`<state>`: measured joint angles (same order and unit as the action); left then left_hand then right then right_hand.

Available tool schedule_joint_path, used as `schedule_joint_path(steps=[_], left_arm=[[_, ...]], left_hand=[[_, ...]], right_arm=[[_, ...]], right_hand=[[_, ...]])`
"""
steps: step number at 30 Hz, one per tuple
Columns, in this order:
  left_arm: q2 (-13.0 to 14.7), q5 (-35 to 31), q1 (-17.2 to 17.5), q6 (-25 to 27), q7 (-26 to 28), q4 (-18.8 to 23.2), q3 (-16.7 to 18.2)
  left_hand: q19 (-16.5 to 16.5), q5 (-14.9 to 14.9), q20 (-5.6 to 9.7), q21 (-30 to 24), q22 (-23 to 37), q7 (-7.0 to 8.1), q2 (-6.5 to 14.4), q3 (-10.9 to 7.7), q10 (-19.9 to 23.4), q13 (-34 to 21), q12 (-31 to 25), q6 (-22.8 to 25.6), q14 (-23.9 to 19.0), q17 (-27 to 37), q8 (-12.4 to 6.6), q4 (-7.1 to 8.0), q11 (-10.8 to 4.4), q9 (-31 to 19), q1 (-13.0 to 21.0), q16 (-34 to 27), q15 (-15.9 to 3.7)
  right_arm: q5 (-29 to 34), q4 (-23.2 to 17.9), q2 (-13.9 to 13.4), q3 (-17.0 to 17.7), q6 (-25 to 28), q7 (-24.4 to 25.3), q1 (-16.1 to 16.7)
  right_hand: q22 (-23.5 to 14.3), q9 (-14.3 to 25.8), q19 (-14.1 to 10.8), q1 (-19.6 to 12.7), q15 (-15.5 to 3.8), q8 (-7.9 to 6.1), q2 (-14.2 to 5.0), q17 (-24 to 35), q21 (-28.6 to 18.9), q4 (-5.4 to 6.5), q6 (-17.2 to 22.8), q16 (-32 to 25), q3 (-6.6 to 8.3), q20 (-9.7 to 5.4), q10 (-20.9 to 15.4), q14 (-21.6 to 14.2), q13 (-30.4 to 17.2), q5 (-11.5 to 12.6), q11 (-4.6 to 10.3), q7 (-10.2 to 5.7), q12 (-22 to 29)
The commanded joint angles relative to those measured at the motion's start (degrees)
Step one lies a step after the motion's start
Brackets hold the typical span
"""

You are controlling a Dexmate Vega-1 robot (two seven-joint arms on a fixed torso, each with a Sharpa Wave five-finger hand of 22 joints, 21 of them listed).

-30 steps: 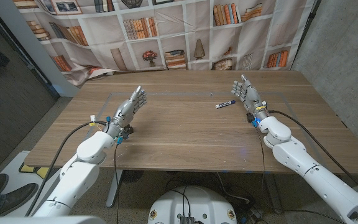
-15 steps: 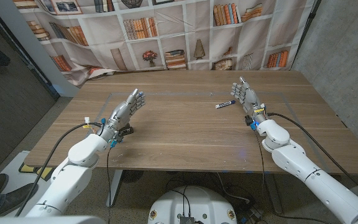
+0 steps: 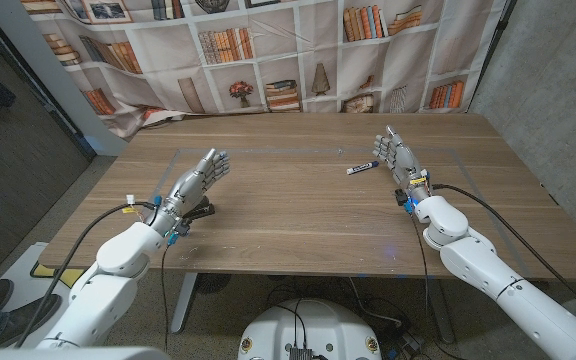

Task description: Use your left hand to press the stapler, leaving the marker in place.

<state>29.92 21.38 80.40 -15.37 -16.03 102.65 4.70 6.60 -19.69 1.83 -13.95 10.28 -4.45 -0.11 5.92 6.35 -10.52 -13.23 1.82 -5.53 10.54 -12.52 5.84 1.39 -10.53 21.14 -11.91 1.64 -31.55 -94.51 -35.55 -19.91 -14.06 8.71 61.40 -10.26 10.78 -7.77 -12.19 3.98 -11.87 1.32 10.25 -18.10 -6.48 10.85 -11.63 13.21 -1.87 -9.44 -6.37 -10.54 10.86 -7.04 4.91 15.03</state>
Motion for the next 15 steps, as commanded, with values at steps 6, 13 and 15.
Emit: schedule_joint_path(steps=[6,13,15], left_arm=[[-0.63,-0.79,4.94,-7.04,1.76,-1.67,2.6],[0.13,-1.6,6.0,-8.41,3.2,-1.94,3.19],[0.64,-2.45,6.73,-7.95,4.07,-1.4,3.52]], left_hand=[[1.46,0.07,-0.29,-0.44,0.12,-0.25,-0.27,0.42,1.61,-0.31,-0.28,1.09,-1.55,0.12,-0.45,-0.19,0.26,-0.22,0.59,-0.36,-0.16],[2.09,0.07,-0.41,-0.52,0.12,-0.16,-0.26,0.57,2.13,-0.31,-0.27,1.87,-2.2,0.12,-0.57,-0.28,0.05,-0.22,0.83,-0.39,-0.33],[2.1,0.07,-0.41,-0.49,0.13,-0.15,-0.26,0.6,2.08,-0.32,-0.21,1.7,-2.14,0.12,-0.47,-0.3,0.18,-0.22,0.87,-0.32,-0.32]], right_arm=[[1.19,-2.6,-0.81,0.39,2.09,2.14,0.78],[1.47,-2.58,-0.23,0.32,2.1,3.01,0.92],[1.65,-2.55,-0.01,0.38,1.73,3.3,1.04]], right_hand=[[-0.28,0.11,-0.48,-0.1,0.14,0.05,-0.38,0.26,0.04,0.09,0.74,0.14,-0.25,-0.3,-0.7,-0.64,-0.19,-0.24,-0.01,-0.14,0.0],[-0.28,0.11,-0.53,-0.05,0.14,0.06,-0.39,0.26,0.11,0.11,0.79,0.17,-0.29,-0.29,-0.74,-0.7,-0.2,-0.25,0.06,-0.15,-0.05],[-0.28,0.11,-0.6,-0.04,0.11,0.06,-0.4,0.27,0.12,0.12,0.84,0.17,-0.3,-0.37,-0.8,-0.75,-0.2,-0.25,0.07,-0.16,-0.04]])
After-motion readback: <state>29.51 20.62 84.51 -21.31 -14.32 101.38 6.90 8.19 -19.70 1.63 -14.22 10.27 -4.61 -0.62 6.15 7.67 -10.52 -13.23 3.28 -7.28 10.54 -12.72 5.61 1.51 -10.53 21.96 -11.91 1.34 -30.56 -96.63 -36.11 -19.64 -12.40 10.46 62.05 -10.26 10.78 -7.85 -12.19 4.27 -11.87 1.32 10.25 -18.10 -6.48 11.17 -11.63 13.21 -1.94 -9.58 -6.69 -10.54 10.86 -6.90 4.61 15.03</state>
